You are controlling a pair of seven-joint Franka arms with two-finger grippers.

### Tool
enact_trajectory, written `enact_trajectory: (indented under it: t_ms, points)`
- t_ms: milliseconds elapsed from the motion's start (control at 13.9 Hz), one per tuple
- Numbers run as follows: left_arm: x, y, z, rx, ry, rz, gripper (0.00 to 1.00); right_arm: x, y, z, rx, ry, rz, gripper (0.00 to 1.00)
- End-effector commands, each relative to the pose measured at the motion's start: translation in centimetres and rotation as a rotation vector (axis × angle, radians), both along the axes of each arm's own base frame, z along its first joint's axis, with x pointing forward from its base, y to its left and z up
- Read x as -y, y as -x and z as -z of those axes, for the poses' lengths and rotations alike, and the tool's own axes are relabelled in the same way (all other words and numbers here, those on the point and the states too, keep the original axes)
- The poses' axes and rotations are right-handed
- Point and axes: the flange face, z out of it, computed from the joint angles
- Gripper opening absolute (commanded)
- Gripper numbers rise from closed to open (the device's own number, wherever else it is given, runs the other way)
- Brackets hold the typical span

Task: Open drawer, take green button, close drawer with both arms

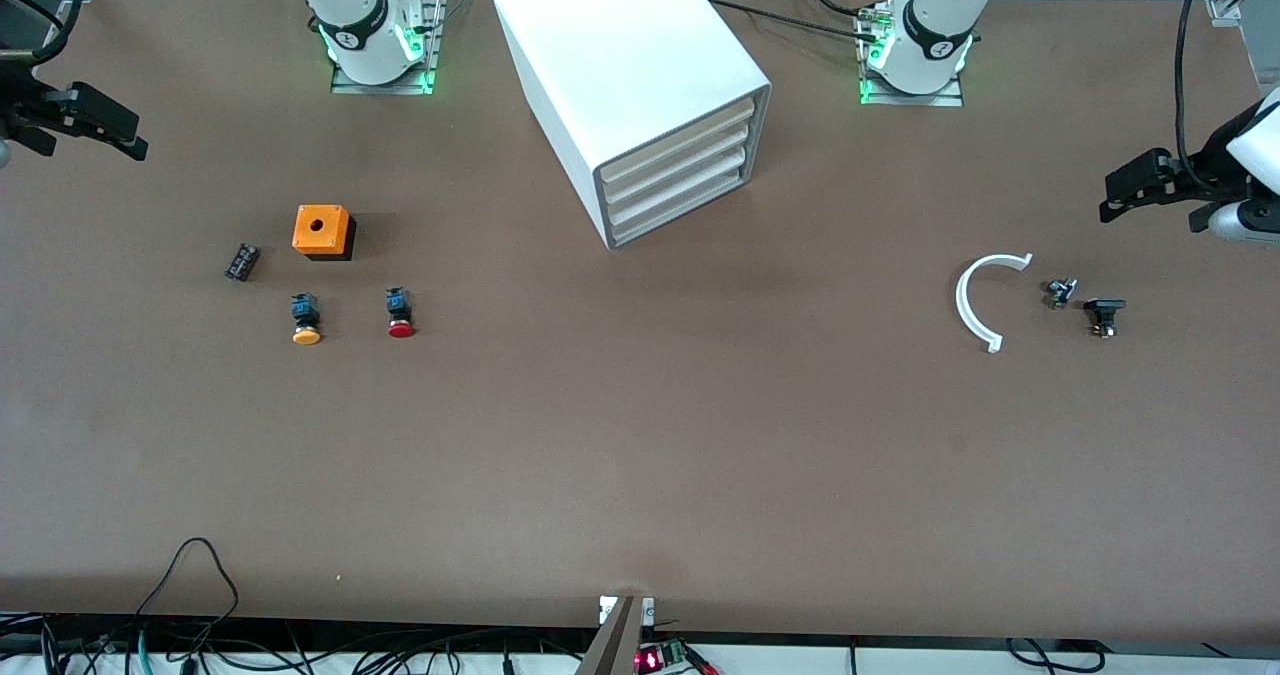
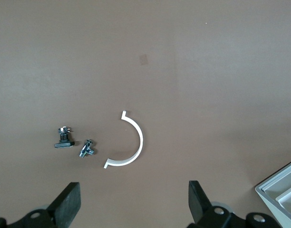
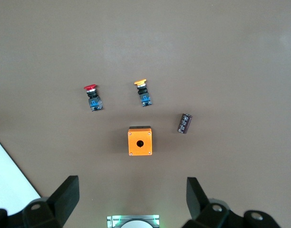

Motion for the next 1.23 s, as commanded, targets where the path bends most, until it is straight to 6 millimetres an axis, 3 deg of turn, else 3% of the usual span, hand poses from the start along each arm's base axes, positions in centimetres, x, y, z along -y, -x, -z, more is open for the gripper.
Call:
enact_trajectory:
  t_ms: [0, 577, 937, 1153]
  points:
    - [-0.4, -0.2, -0.3, -0.013, -0.036, 0.023, 1.0, -0.3, 0.4, -0.5, 0.003, -0.019, 0.005, 1.0]
    - [-0.3, -0.6, -0.5, -0.008, -0.034, 0.017, 1.0, -0.3, 0.2, -1.3, 0.02, -0.014, 0.022, 1.0]
    - [0.7, -0.5, -0.9, -0.006, -0.026, 0.041, 1.0, -0.3, 0.3, -1.4, 0.015, -0.016, 0.023, 1.0]
    - [1.3, -0.5, 0.4, -0.03, -0.008, 0.056, 1.0, -0.6, 0.3, -1.3, 0.011, -0.016, 0.013, 1.0]
